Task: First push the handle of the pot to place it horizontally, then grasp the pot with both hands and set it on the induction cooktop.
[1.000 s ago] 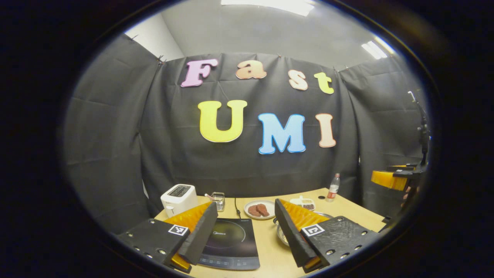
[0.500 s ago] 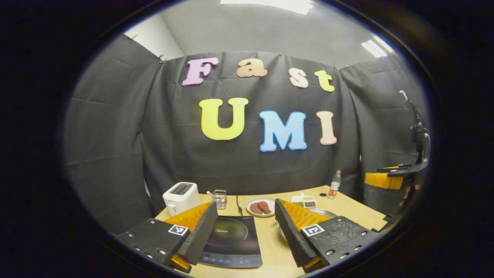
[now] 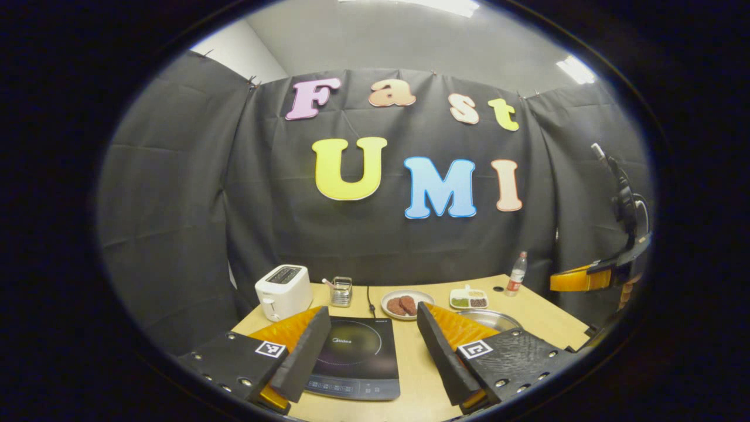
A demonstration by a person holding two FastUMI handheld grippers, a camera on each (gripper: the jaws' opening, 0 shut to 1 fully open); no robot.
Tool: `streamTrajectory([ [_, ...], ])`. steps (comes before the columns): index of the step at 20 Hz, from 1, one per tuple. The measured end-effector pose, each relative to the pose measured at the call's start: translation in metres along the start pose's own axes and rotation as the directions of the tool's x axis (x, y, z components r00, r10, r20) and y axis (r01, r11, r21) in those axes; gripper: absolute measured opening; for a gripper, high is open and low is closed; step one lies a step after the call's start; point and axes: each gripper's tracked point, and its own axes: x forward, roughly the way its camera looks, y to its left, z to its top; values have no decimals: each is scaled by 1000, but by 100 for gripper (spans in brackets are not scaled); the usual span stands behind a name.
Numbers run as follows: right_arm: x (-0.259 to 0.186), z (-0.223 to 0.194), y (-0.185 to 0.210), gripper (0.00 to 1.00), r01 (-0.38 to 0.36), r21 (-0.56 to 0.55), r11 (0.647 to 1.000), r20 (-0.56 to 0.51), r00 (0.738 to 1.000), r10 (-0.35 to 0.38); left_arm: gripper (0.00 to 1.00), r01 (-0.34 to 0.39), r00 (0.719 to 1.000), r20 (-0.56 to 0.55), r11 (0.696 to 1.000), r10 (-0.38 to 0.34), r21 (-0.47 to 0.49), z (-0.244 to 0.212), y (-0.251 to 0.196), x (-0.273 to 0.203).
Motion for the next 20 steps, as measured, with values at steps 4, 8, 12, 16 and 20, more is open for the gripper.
streamTrajectory([
  [4, 18, -38, 0, 2, -72, -11, 997, -152, 986, 69, 90, -59, 998, -22, 998, 58, -4, -4, 2, 5],
  [8, 29, -87, -5, 2, -148, 31, 988, -305, 940, 151, 90, -119, 992, -37, 993, 118, -8, -4, -1, 6],
  [12, 42, -123, -14, 2, -190, 42, 981, -401, 896, 191, 90, -156, 986, -67, 988, 155, -13, -10, -7, 9],
  [16, 53, -152, -20, 2, -205, 88, 975, -469, 855, 222, 87, -179, 980, -87, 984, 178, -1, -13, -14, 13],
  [20, 65, -182, -39, 2, -193, 108, 975, -527, 821, 221, 87, -192, 976, -108, 981, 192, 10, -17, -22, 17],
])
